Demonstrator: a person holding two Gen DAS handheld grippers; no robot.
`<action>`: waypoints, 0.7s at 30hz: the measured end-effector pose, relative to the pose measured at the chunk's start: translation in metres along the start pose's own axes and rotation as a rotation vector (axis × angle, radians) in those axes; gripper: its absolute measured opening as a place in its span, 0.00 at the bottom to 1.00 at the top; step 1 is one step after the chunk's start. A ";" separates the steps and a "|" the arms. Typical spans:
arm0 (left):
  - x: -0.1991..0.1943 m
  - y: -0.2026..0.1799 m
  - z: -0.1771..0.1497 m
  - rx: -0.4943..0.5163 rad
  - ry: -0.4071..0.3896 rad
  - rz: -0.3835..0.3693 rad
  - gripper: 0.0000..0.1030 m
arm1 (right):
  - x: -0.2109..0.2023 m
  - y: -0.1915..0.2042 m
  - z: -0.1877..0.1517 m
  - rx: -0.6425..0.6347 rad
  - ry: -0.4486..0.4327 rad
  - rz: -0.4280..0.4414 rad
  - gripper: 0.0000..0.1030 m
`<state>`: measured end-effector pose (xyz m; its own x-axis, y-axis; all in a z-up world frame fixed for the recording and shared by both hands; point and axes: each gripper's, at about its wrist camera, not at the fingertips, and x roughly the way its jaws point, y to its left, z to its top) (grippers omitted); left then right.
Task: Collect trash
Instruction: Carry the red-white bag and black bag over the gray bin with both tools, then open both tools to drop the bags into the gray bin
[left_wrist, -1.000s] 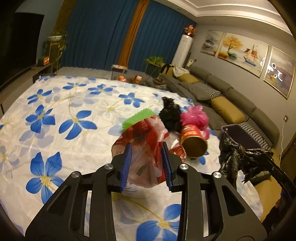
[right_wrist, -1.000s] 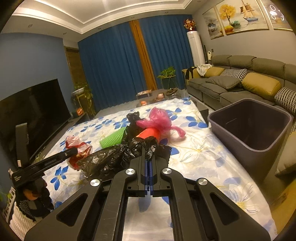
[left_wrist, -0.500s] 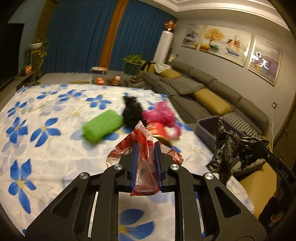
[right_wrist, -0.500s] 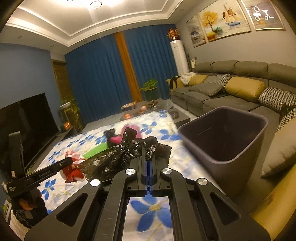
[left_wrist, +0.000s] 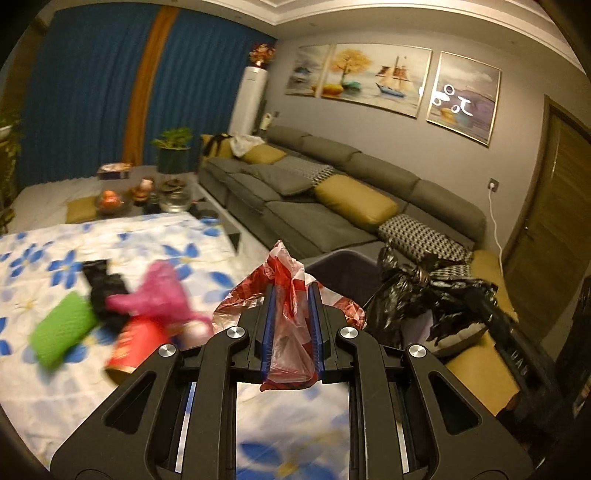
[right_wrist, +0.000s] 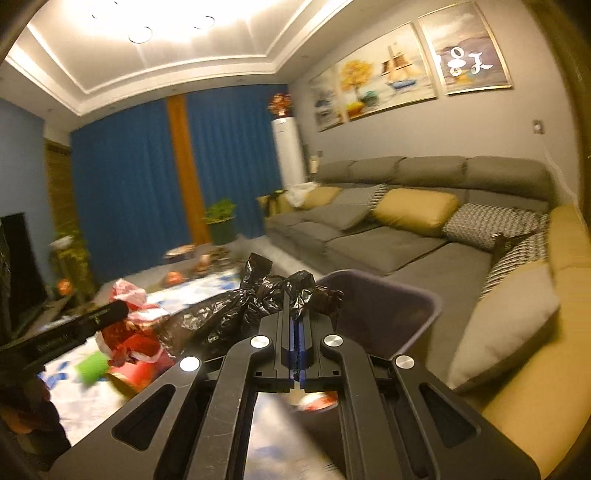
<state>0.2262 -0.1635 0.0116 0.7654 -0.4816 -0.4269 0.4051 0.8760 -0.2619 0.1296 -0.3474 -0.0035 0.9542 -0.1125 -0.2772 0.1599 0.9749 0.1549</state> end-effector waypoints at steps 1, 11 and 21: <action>0.012 -0.006 0.002 -0.001 0.009 -0.017 0.16 | 0.003 -0.004 -0.001 -0.004 0.000 -0.016 0.02; 0.086 -0.041 -0.005 0.033 0.093 -0.073 0.16 | 0.045 -0.036 -0.019 -0.012 0.068 -0.108 0.02; 0.121 -0.046 -0.017 0.024 0.178 -0.104 0.19 | 0.065 -0.039 -0.030 0.003 0.138 -0.077 0.03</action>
<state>0.2920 -0.2631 -0.0425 0.6193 -0.5651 -0.5451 0.4907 0.8205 -0.2932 0.1775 -0.3870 -0.0558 0.8952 -0.1595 -0.4162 0.2323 0.9638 0.1304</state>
